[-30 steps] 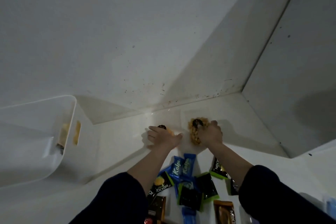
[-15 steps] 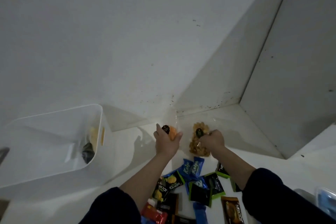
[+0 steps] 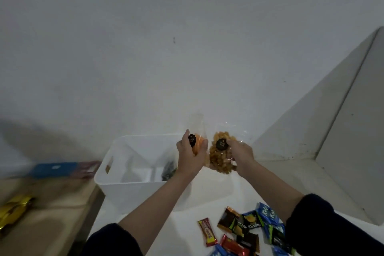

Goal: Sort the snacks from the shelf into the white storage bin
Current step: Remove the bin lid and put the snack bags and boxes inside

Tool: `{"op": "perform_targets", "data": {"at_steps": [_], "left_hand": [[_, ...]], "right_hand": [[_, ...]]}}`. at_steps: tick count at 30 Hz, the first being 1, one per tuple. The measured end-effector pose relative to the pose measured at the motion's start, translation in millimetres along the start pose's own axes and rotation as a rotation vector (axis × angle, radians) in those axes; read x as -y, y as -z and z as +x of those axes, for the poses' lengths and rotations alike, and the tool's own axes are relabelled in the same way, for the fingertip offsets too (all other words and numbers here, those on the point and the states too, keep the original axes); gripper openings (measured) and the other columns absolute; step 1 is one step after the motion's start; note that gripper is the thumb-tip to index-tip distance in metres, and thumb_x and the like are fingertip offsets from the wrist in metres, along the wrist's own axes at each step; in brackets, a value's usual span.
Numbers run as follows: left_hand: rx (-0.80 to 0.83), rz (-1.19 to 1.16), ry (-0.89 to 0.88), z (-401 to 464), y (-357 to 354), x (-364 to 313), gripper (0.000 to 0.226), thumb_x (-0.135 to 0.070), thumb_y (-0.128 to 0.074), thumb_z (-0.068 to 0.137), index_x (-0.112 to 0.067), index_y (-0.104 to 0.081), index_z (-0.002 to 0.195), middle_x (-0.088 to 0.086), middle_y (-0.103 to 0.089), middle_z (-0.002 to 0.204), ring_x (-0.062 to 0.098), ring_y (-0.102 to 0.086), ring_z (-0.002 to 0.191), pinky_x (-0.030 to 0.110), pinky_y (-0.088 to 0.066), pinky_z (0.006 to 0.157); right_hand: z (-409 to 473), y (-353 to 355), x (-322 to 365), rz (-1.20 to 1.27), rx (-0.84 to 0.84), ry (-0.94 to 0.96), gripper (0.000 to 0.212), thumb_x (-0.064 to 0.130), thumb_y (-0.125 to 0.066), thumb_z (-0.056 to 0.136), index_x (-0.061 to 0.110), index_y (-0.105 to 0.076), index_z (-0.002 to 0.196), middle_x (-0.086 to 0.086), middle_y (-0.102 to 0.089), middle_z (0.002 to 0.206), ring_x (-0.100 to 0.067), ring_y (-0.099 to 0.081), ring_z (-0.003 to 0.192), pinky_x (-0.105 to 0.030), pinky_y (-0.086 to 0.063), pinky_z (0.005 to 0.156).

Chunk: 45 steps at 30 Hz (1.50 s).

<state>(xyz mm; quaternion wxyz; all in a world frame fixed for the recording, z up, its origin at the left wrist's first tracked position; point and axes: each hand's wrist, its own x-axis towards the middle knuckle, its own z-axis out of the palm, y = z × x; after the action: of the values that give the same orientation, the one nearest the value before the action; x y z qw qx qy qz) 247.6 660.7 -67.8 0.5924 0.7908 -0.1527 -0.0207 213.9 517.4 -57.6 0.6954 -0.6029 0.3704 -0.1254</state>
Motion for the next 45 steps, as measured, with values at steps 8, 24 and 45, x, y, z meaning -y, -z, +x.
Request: {"op": "perform_targets", "data": {"at_steps": [8,24,45], "left_hand": [[-0.062,0.017,0.106,29,142,61,0.102,-0.027,-0.079,0.073,-0.019,-0.012,0.150,0.012,-0.031,0.141,0.026,-0.045,0.126,0.034,-0.044,0.102],[0.373,0.475,0.257,132,157,191,0.086,-0.006,-0.067,0.076,-0.014,-0.019,0.147,0.017,-0.037,0.140,0.030,-0.046,0.124,0.030,-0.043,0.098],[0.512,0.704,0.261,108,144,128,0.061,-0.018,-0.060,0.089,0.005,-0.029,0.136,0.020,-0.047,0.131,0.034,-0.049,0.120,0.036,-0.042,0.095]], "right_hand": [[-39,-128,-7,-0.090,0.182,-0.019,0.010,0.012,-0.064,0.081,0.010,-0.057,0.087,-0.011,-0.063,0.080,-0.027,-0.062,0.074,-0.033,-0.050,0.064],[28,-226,-79,-0.259,0.213,-0.203,0.037,0.040,-0.045,0.093,0.010,-0.066,0.095,-0.008,-0.068,0.087,-0.022,-0.062,0.082,-0.029,-0.048,0.071],[-9,-182,-53,-0.301,0.111,0.017,0.029,0.006,-0.040,0.091,0.010,-0.048,0.064,-0.006,-0.049,0.067,-0.017,-0.046,0.061,-0.023,-0.035,0.052]]}}
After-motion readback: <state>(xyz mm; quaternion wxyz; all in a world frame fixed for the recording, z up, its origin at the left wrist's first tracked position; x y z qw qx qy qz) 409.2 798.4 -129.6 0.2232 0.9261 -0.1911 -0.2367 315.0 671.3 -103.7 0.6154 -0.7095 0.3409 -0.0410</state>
